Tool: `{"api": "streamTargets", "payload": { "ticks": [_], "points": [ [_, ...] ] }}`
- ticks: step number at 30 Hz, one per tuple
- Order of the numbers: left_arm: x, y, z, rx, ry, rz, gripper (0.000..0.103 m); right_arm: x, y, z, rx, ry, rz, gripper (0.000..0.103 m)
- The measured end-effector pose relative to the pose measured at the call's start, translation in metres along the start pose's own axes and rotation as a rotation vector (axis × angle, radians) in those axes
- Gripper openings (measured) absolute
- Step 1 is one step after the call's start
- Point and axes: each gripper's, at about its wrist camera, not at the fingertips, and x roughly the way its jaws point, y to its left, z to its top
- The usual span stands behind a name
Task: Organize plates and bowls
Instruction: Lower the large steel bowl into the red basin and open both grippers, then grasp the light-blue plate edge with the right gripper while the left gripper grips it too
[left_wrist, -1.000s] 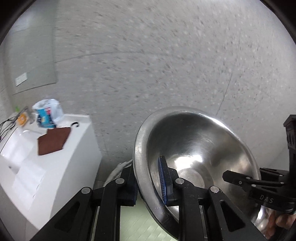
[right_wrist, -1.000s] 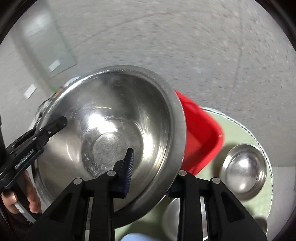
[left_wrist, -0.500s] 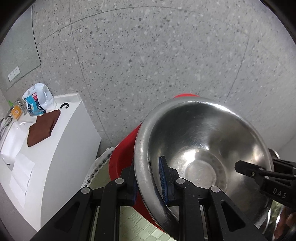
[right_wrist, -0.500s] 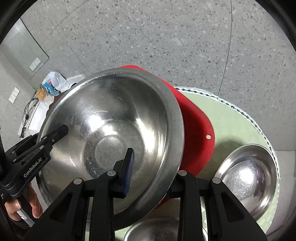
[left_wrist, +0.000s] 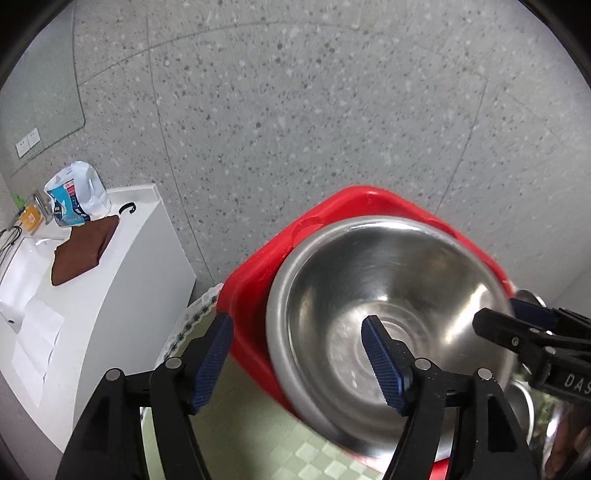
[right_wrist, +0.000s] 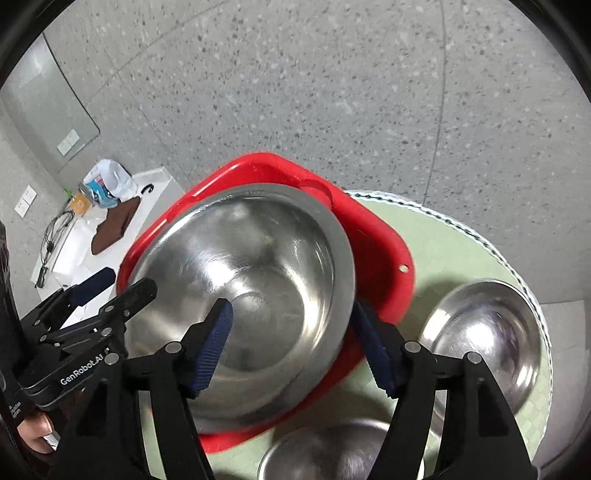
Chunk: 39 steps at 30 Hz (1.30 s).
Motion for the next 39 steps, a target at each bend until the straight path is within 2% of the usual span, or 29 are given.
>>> {"api": "streamTargets", "payload": {
  "ticks": [5, 9, 12, 16, 19, 23, 28, 32, 33, 34, 36, 37, 38, 39],
  "points": [
    [-0.044, -0.002, -0.023, 0.005, -0.068, -0.014, 0.078, -0.049, 0.004, -0.02, 0.002, -0.083, -0.034, 0.071],
    [-0.086, -0.011, -0.056, 0.025, -0.119, -0.059, 0.083, -0.1, 0.012, -0.059, 0.02, -0.146, -0.087, 0.077],
    [-0.114, -0.017, -0.086, 0.045, -0.132, -0.102, 0.087, -0.134, 0.012, -0.103, 0.076, -0.172, -0.117, 0.078],
    [-0.136, -0.026, -0.129, 0.08, -0.105, -0.156, 0.087, -0.162, 0.004, -0.162, 0.157, -0.186, -0.142, 0.078],
    [-0.146, -0.034, -0.161, 0.101, -0.074, -0.184, 0.087, -0.175, 0.005, -0.201, 0.165, -0.192, -0.171, 0.078],
    [-0.153, -0.043, -0.196, 0.118, -0.021, -0.191, 0.087, -0.181, 0.001, -0.235, 0.154, -0.2, -0.189, 0.078],
    [-0.152, -0.052, -0.213, 0.104, 0.017, -0.165, 0.085, -0.169, -0.012, -0.265, 0.17, -0.17, -0.178, 0.078],
    [-0.148, -0.061, -0.224, 0.098, 0.043, -0.145, 0.077, -0.151, -0.029, -0.28, 0.211, -0.13, -0.143, 0.077],
    [-0.145, -0.063, -0.225, 0.094, 0.048, -0.148, 0.075, -0.146, -0.032, -0.283, 0.212, -0.115, -0.125, 0.074],
    [-0.143, -0.066, -0.228, 0.092, 0.054, -0.147, 0.069, -0.142, -0.035, -0.285, 0.222, -0.107, -0.101, 0.07],
    [-0.137, -0.071, -0.233, 0.1, 0.082, -0.157, 0.049, -0.131, -0.041, -0.289, 0.251, -0.071, -0.044, 0.064],
    [-0.134, -0.074, -0.237, 0.103, 0.101, -0.166, 0.045, -0.129, -0.043, -0.291, 0.257, -0.068, -0.028, 0.056],
    [-0.131, -0.075, -0.237, 0.103, 0.11, -0.173, 0.035, -0.126, -0.045, -0.291, 0.263, -0.06, 0.0, 0.05],
    [-0.129, -0.078, -0.238, 0.107, 0.124, -0.19, 0.022, -0.123, -0.046, -0.291, 0.264, -0.049, 0.019, 0.038]
  ]
}}
